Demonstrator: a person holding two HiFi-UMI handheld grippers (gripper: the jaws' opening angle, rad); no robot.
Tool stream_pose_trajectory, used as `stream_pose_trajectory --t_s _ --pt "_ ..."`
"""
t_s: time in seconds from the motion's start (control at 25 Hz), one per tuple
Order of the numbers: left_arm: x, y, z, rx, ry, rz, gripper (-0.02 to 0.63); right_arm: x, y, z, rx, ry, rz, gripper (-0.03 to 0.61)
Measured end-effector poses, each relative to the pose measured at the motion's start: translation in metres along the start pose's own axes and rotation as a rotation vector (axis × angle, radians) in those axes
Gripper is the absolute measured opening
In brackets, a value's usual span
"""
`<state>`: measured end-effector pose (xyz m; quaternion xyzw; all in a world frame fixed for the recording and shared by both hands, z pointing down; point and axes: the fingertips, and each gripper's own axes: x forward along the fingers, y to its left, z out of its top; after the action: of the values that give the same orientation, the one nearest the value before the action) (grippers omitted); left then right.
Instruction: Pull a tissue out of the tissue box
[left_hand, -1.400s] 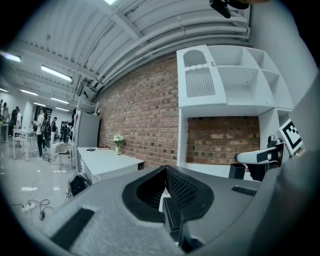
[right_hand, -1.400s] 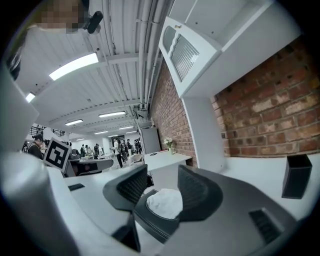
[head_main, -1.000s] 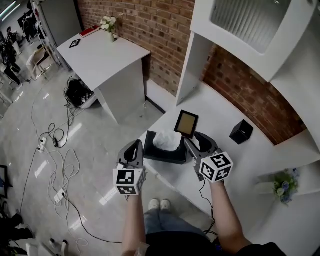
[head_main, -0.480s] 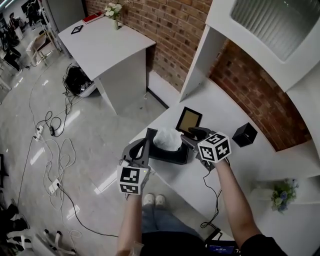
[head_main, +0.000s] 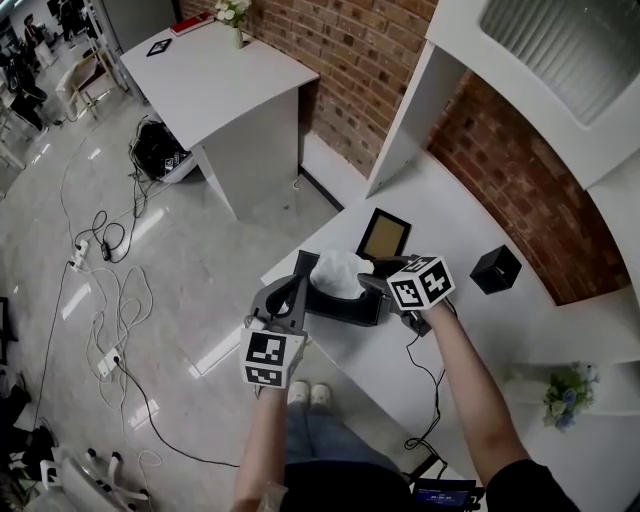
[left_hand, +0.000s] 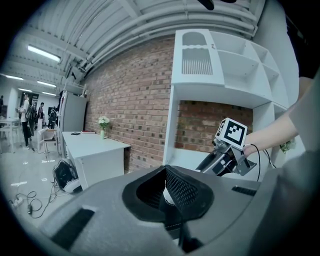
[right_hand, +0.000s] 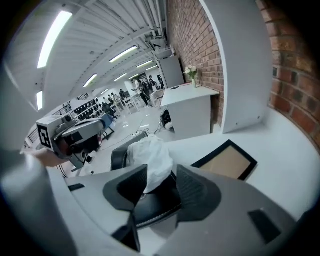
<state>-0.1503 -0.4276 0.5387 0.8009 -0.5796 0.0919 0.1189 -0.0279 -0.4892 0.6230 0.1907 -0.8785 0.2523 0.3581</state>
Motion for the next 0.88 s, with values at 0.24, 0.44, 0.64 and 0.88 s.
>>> stream_pose_trajectory --t_s 0.24,0.44,0.64,0.88 --pt "-0.002 0.004 -0.002 -0.02 -0.004 0.008 0.009 0.005 0.004 0.001 -0.014 0.003 -0.024 0.072" --pt "-0.006 0.01 -0.001 -0.023 -0.006 0.019 0.009 0.006 0.009 0.002 -0.08 -0.001 -0.063 0.008" --pt "-0.008 0.009 -0.003 -0.026 -0.004 0.018 0.009 0.001 0.009 0.007 -0.091 -0.035 -0.084 0.005" --pt "-0.011 0.013 -0.002 -0.03 -0.003 0.019 0.009 -0.007 0.006 0.018 -0.125 -0.077 -0.138 0.003"
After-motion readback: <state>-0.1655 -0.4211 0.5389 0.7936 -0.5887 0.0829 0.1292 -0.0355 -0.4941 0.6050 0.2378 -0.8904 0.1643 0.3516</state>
